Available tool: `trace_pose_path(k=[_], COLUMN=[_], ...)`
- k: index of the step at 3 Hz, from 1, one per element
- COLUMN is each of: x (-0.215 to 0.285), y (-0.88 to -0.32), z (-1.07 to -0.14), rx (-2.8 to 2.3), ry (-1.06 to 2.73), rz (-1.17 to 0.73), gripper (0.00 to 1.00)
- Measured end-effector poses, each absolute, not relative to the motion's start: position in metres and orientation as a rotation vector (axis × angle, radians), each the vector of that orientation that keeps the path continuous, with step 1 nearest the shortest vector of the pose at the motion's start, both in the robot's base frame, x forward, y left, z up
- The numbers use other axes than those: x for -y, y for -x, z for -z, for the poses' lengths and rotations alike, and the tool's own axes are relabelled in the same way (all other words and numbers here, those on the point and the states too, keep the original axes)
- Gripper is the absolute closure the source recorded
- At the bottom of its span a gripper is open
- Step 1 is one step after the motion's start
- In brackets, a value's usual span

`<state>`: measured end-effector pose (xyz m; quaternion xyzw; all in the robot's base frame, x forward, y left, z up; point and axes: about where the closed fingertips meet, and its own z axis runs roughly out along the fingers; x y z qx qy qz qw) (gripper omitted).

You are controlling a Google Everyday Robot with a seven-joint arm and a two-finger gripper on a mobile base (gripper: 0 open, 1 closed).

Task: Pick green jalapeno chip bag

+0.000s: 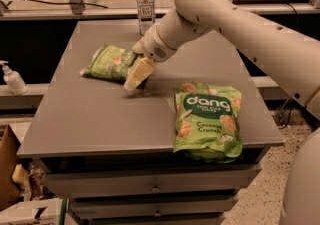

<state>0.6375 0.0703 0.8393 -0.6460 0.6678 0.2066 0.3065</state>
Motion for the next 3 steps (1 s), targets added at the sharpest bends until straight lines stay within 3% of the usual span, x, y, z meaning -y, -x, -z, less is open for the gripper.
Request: trace_pose_path(k=[3], x=[-0.0795], y=[-0.6328], z=[-0.8425], rx=[-1.764], ry=[1.705], rz=[-0.567], gripper=[0.88])
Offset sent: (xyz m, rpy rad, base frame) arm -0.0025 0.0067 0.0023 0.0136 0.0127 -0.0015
